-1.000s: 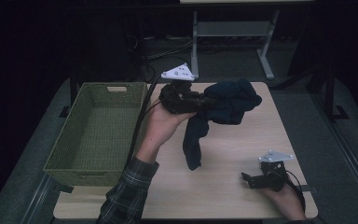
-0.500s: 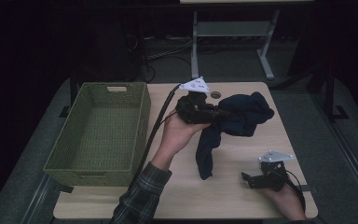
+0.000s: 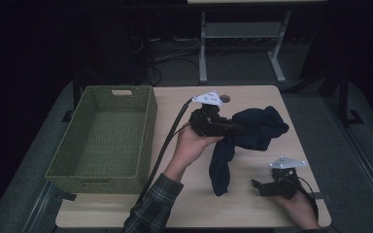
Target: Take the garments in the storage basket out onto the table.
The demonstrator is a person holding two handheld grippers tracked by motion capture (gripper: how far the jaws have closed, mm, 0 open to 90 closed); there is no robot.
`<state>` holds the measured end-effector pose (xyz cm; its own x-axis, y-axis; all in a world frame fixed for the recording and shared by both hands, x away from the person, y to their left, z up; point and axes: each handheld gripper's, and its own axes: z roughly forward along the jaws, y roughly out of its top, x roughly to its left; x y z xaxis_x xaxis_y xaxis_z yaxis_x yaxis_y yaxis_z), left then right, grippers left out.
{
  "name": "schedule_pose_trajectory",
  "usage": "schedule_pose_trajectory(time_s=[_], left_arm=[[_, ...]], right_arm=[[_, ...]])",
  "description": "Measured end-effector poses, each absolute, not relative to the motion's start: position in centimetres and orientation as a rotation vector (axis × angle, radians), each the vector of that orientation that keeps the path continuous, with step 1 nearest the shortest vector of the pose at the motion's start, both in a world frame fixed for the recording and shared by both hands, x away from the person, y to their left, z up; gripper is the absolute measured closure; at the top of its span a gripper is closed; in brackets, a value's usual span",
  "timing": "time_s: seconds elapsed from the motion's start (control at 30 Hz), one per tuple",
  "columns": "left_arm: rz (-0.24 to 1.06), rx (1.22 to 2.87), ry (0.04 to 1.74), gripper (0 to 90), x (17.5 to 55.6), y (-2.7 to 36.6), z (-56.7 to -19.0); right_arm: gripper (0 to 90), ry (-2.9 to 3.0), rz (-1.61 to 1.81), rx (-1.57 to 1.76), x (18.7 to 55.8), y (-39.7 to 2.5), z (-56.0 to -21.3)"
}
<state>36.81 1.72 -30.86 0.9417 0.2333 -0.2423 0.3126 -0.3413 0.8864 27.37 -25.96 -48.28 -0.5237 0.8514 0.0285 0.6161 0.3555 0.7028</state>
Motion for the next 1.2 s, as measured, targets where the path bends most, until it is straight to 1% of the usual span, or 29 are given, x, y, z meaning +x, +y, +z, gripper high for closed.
schedule_pose_trajectory(time_s=[0.27,0.93,1.2], left_arm=[[-0.087,1.946,0.442,78.2,37.5,2.7,-32.6],[-0.094,1.982,0.580,78.0,38.9,7.3,-37.7],[-0.035,2.028,0.653,77.6,39.0,8.3,-39.3]], right_arm=[[1.2,2.283,0.958,1.293,27.4,-26.0,-48.3],[1.3,2.281,0.959,1.291,27.4,-26.0,-48.3],[1.3,2.282,0.959,1.293,27.4,-26.0,-48.3]])
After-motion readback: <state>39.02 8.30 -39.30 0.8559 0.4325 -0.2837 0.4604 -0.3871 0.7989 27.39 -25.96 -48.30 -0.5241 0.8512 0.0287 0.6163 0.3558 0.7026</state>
